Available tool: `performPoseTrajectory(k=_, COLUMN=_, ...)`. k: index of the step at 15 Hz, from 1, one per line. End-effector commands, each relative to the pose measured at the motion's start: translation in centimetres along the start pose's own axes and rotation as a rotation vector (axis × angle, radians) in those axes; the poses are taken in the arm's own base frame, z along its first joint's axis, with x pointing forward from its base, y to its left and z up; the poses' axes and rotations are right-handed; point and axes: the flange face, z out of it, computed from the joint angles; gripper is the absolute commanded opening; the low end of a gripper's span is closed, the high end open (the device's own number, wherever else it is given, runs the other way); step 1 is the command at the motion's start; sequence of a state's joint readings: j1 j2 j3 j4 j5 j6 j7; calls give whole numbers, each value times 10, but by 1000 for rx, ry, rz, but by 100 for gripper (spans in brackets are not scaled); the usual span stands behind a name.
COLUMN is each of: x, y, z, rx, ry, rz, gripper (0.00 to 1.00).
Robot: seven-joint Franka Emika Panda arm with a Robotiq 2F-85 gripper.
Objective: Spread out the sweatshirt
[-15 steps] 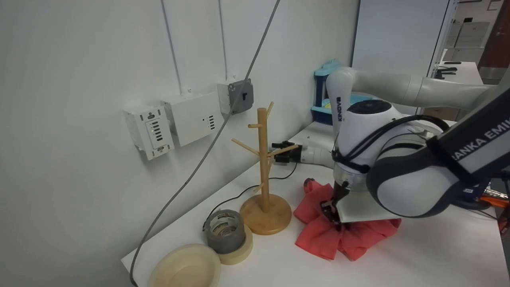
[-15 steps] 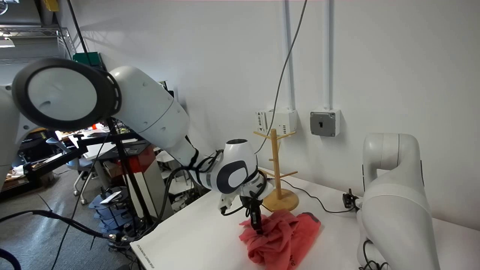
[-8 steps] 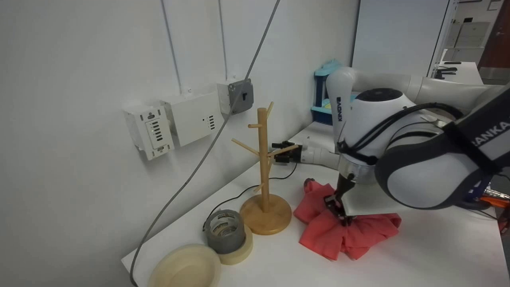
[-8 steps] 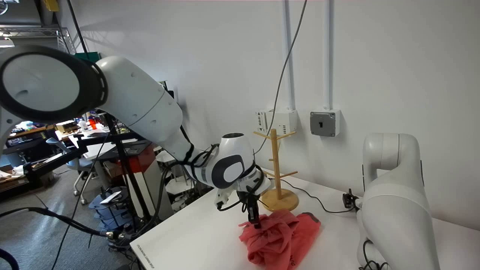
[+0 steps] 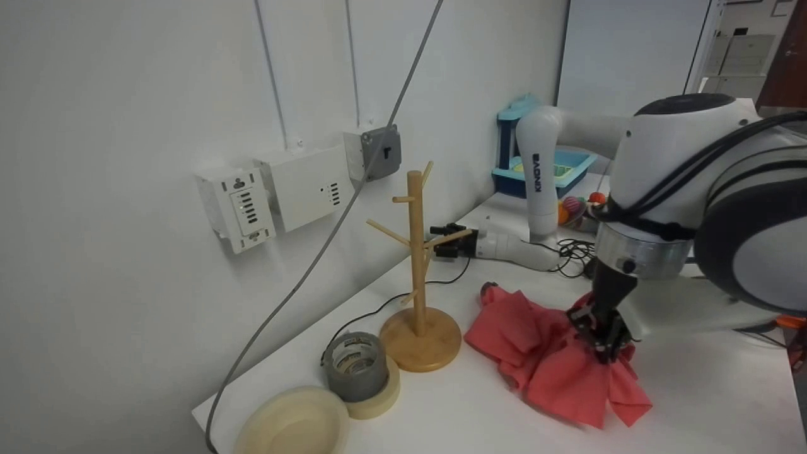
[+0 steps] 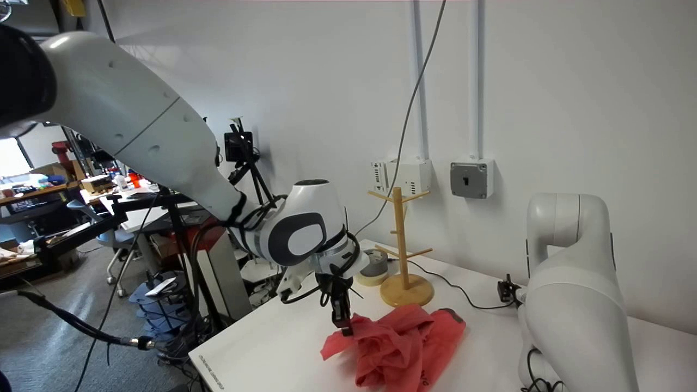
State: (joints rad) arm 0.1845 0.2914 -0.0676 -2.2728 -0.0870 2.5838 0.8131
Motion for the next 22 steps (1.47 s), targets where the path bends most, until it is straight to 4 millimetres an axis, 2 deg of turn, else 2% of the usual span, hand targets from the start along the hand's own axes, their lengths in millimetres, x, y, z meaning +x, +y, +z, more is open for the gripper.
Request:
performPoseTrajectory(k=1, x=-37, y=39, z=-10, rx=-47, ry=-104, rz=-54, gripper=2)
performPoseTrajectory(k=5, x=-63, y=65, z=-1, rx=-130, ry=-214, rz=-93, gripper=2)
performPoseTrajectory(k=10, x=-76, y=80, z=12, rx=-230, ry=-328, rz=-119, gripper=2)
performPoseTrajectory(k=12, x=-80, y=85, z=18, rx=-275, ry=-377, rz=-129, gripper=34)
performPoseTrajectory(k=16, x=-87, y=94, z=20, rx=-349, ry=-464, rz=-158, gripper=63)
performPoseTrajectory(k=20, x=-76, y=88, z=10, rx=-338, ry=-399, rz=-177, gripper=94)
performPoseTrajectory(k=22, x=-65, y=79, z=4, rx=-303, ry=-355, rz=-192, gripper=100)
